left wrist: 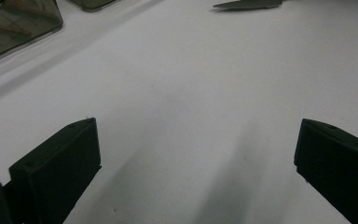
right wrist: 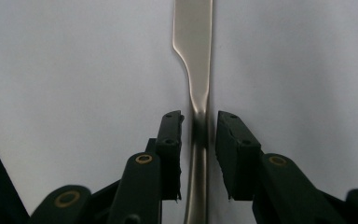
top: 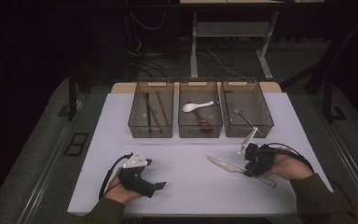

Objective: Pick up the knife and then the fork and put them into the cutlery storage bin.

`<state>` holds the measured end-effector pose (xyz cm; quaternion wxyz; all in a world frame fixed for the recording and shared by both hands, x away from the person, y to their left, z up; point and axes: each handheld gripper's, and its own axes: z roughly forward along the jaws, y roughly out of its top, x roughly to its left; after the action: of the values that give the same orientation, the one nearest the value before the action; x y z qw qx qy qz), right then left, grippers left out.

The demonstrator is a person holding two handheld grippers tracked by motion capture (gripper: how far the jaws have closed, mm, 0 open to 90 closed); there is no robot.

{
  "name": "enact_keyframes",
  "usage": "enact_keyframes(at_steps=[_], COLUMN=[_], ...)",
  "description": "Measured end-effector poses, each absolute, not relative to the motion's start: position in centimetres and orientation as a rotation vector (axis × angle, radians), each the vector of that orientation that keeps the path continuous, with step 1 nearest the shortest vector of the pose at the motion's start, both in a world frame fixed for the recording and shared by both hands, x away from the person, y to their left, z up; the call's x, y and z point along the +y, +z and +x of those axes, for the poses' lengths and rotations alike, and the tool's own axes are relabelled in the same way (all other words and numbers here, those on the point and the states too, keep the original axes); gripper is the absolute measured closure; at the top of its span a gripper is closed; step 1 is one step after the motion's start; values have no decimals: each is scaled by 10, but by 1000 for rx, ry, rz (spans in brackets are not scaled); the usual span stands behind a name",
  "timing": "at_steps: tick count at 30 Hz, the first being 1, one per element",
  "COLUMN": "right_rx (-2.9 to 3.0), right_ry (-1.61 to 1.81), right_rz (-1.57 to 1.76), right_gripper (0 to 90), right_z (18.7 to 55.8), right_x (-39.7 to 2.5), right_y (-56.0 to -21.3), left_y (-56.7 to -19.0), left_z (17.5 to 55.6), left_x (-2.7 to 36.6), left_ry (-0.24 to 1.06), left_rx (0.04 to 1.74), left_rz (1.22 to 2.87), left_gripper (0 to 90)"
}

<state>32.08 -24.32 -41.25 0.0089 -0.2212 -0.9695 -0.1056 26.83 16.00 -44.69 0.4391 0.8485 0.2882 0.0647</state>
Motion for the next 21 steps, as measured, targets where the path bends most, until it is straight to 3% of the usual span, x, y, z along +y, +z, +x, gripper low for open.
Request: enact_keyframes(at_steps=[21], right_rx=[-3071], right_ry=[-105], right_rz=[-646], right_gripper=[777], right_z=[325], right_x=[-227], right_y=[-419], left_y=[-448], left_z=[269], left_x=[158], left_ry=[154], left_rx=[711], left_rz=[2118], left_gripper=[0])
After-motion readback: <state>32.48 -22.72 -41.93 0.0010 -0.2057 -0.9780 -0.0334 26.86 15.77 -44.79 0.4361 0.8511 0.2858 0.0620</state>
